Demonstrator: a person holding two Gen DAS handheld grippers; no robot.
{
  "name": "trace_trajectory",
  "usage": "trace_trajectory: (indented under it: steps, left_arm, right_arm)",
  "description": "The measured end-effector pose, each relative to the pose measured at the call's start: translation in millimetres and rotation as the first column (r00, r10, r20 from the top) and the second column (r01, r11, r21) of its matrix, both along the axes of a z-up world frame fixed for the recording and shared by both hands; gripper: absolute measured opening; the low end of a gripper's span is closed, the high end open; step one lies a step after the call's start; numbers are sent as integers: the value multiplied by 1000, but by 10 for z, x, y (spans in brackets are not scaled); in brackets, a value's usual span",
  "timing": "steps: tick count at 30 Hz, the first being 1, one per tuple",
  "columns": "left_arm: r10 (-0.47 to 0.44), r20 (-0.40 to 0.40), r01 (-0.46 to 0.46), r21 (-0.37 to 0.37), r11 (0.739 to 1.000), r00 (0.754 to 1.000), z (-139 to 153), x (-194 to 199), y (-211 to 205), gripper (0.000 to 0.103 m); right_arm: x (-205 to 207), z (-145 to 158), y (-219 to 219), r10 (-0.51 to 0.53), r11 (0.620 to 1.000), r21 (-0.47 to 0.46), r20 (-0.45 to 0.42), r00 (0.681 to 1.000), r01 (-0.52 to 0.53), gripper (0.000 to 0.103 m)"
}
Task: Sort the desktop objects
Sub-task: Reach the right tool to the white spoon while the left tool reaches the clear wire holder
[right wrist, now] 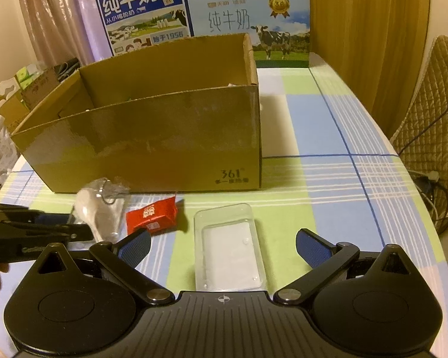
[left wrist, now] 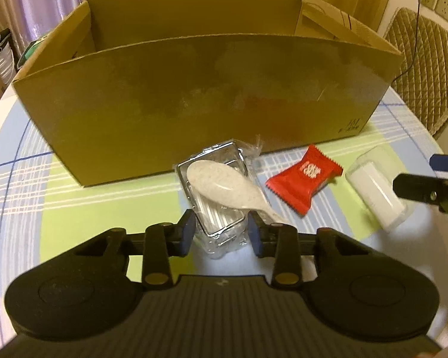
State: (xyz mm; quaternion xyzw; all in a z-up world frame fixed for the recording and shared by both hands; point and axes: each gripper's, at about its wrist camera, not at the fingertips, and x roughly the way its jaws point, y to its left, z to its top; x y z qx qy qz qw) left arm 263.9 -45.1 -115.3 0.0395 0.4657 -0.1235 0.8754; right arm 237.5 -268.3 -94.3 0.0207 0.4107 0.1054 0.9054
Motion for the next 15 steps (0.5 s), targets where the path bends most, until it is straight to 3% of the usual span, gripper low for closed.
trace_trajectory:
  steps: [6,11,15]
  left_arm:
    - [-33,-28,34,58,998,999,89,-270,111,31]
    - [-119,-4,117,217,969,993,185,-545,168,31]
    - [-96,2,94,180,979,995,236,-608,320,31]
  right_arm:
    - [-38,-49,5,9,999,-48,-19,1000,-10,101]
    - [-54,-100,20,19,997,-69,-41,999,-21,101]
    - [-48,-121,58,21,997,-72,-45,999,-24,101]
